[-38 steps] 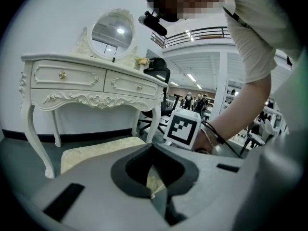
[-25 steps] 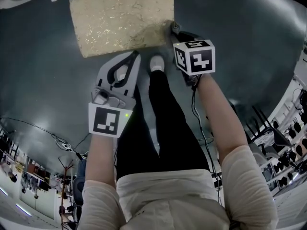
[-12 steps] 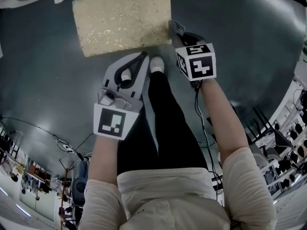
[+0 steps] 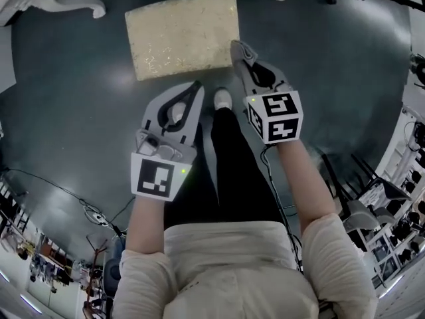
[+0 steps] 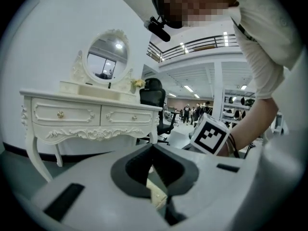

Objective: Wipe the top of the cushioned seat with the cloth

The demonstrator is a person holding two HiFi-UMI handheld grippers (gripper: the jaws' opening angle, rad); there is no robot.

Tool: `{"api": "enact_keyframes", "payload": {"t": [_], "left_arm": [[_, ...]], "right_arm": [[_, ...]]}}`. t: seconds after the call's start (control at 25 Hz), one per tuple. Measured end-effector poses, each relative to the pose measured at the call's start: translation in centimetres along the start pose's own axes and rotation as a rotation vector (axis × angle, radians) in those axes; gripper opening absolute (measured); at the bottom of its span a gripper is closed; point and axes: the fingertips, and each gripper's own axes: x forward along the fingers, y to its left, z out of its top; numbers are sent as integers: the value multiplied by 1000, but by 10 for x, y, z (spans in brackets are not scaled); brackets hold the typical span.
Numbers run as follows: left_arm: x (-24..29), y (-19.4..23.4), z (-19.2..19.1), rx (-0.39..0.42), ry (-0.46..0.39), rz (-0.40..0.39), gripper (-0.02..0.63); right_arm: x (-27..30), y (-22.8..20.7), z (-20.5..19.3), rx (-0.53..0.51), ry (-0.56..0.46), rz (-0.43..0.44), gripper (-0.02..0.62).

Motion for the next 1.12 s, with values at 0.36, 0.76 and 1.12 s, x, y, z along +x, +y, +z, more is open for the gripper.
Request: {"api": "enact_keyframes", "payload": {"t": [0.36,0.76,1.12], "left_arm": [[-67,7,80,124,-82,54,2],[-133,34,177,212,-132,139,2],[-165,37,242,256,-189,169,2]], "right_arm": [[-85,52,90,-104,-214,10,28],[-175,119,179,-132,-421,68,28],[-239,142,233,-206,-526,62,28]]}}
